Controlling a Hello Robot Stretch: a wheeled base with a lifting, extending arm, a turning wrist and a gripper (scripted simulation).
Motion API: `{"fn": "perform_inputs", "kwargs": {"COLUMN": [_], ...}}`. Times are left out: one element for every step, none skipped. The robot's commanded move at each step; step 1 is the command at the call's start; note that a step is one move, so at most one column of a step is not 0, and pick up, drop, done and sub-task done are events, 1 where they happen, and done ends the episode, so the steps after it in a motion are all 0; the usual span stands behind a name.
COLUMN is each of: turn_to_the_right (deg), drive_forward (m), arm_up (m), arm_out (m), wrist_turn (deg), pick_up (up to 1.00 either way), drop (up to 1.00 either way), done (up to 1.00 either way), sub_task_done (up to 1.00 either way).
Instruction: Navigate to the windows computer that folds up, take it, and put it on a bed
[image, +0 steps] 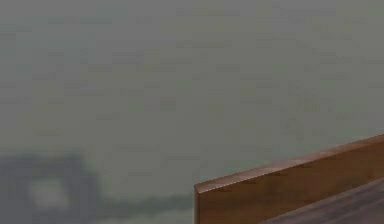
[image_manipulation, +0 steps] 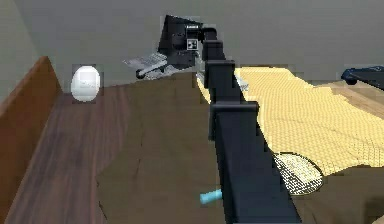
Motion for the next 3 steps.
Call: {"fn": "perform_inputs", "kwargs": {"turn_to_the_right": [0.0,0.0,0.0], "drive_forward": [0.0,0.0,0.0], "arm_up": [0.0,-0.22,-0.32], "arm_out": [0.0,0.0,0.0], "wrist_turn": [33.0,0.0,0.0], "pick_up": [0.0,0.0,0.0], "drop": [0.0,0.0,0.0], "done": [0.0,0.0,0.0], "sub_task_done": [0.0,0.0,0.0]}}
